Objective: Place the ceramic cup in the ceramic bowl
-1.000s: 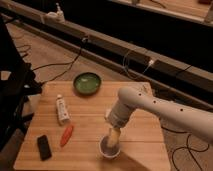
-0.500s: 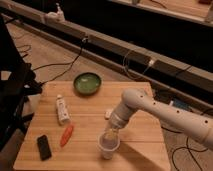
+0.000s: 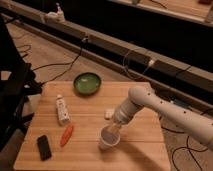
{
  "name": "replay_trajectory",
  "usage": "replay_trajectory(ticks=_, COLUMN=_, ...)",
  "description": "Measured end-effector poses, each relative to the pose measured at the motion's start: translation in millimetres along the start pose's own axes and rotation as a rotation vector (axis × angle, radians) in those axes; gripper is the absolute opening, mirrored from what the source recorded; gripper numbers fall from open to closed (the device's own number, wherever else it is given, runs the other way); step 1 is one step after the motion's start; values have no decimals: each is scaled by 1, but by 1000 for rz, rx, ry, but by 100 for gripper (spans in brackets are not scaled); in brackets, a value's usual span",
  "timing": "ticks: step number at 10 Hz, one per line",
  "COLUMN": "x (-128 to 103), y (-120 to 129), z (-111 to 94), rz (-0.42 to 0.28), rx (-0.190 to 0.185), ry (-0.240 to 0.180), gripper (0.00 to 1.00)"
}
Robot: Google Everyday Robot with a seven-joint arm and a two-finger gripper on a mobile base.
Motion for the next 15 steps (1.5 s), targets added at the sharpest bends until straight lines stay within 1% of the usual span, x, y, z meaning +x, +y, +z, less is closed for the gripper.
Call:
replay_trajectory(ticks=1, x=-15, y=-8, z=-22, rz=-15, rx=32, ry=-72, gripper=0)
replay_trajectory(ticks=2, x=-31, y=-17, z=-46, rz=-27, rx=59, ry=-159, gripper=0)
replay_trajectory(ticks=3, x=-41, y=-29, z=-68, rz=-31, rx=86, ry=-227, gripper=0)
replay_trajectory(ticks=4, x=-49, y=-44, z=-89, rz=-33, rx=114, ry=-275, gripper=0)
replay_trajectory(ticks=5, x=-55, y=-61, z=-108, rz=-33, rx=142, ry=-304, gripper=0)
replay_trajectory(ticks=6, x=-61, y=-82, z=-125, rz=-30, rx=175, ry=-318, gripper=0)
replay_trajectory(ticks=7, x=-66, y=-98, z=-137, rz=-31, rx=204, ry=-317, gripper=0)
replay_trajectory(ticks=8, x=-77, y=-122, z=-155, rz=-39, rx=251, ry=-302, gripper=0)
replay_trajectory(ticks=9, x=-89, y=-138, z=-165, rz=-45, rx=282, ry=-290, gripper=0)
replay_trajectory(ticks=10, x=-92, y=-144, z=-170, rz=-44, rx=295, ry=-286, gripper=0)
replay_trajectory(ticks=11, x=-92, y=-144, z=-171, rz=-43, rx=297, ry=-285, gripper=0)
replay_trajectory(ticks=15, x=-92, y=-144, z=-171, rz=-42, rx=297, ry=-285, gripper=0)
